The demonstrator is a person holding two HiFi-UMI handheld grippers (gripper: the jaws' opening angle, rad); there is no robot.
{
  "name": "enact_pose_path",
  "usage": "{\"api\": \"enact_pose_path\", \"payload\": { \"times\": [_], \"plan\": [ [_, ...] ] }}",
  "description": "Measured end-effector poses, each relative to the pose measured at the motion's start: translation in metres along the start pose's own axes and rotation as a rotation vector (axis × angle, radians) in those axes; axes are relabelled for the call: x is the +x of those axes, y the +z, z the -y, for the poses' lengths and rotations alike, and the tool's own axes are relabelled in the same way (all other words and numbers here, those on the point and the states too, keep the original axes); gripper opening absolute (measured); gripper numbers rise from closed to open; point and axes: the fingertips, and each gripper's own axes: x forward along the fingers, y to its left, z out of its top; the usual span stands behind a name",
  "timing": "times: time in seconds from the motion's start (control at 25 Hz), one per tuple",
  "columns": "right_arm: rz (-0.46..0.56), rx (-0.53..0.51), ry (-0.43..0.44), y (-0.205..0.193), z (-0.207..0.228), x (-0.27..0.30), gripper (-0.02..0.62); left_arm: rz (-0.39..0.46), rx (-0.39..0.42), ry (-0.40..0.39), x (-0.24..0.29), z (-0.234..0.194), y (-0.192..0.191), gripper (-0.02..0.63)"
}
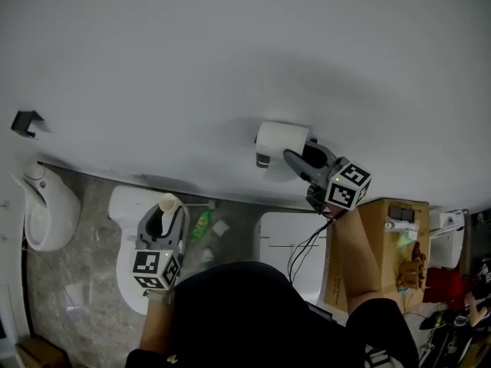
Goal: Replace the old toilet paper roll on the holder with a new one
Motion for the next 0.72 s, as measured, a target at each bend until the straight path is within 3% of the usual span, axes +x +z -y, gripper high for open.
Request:
{"api": "enact_pose_path", "payload": {
  "times": [0.32,0.72],
  "plan": [
    [-0.102,0.008,-0.127,-0.013,0.027,-0.008,0.197,-0.007,0.004,-0.015,0.004,0.003,0.002,0.187],
    [-0.144,-0.059,-0.265,-0.031,0.041,-0.02,0.253,-0.022,0.016,-0.051,0.011,0.012,-0.002,0.187]
  ]
}}
